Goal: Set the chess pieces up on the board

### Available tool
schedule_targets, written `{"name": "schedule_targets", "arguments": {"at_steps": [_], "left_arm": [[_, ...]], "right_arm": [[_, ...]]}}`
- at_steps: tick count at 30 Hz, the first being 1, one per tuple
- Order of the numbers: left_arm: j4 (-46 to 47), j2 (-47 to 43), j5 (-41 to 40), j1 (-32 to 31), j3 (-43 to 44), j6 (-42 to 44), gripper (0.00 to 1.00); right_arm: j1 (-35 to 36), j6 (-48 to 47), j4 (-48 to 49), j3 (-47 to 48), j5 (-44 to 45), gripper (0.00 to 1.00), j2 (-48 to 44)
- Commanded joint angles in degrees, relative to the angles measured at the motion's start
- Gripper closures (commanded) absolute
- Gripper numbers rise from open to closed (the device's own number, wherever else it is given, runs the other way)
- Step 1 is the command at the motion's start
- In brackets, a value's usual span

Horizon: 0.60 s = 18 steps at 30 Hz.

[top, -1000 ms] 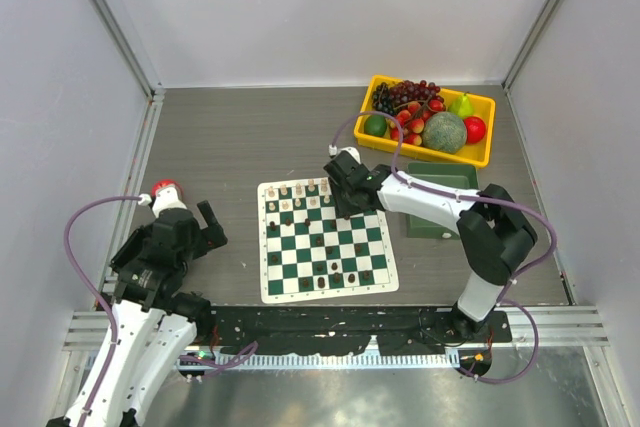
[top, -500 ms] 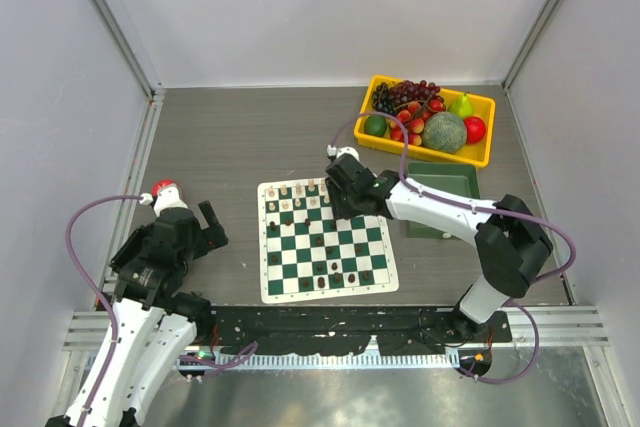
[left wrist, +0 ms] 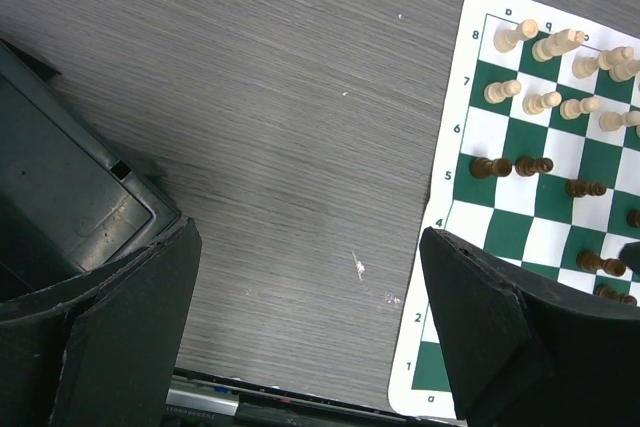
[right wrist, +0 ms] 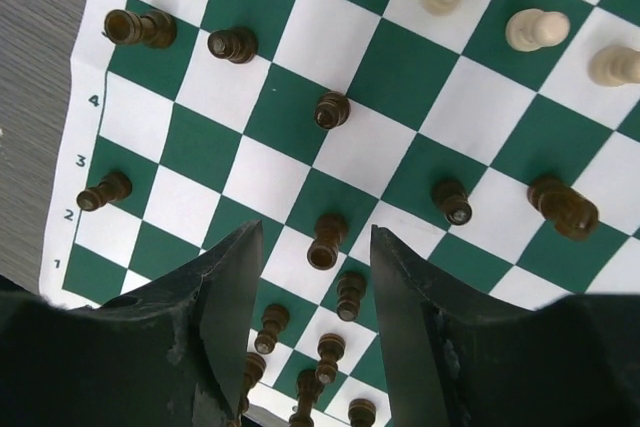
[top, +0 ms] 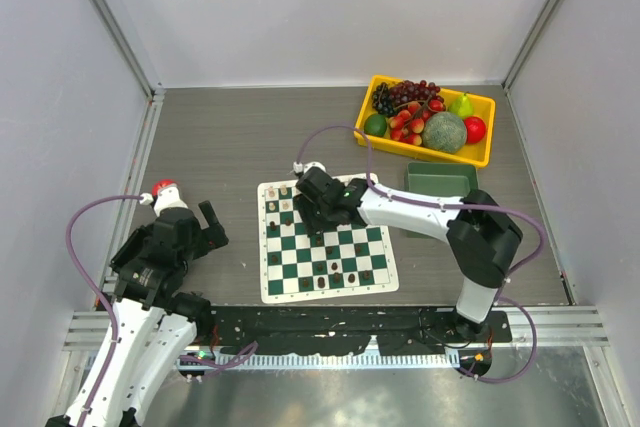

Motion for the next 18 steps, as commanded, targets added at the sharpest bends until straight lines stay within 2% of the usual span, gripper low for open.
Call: {"name": "schedule_targets", "arguments": {"at_steps": [1, 18], "left_arm": [[2.53, -0.32, 0.18, 0.28, 0.36, 0.69, 0.01], [2.62, 0.20, 0.71, 0.28, 0.27, 0.87, 0.01]], "right_arm": [[1.00, -0.32, -1.34, 3.55, 0.26, 0.47, 2.16], [1.44, -0.84, -4.68, 5.92, -0.79, 0.53, 6.91]]}}
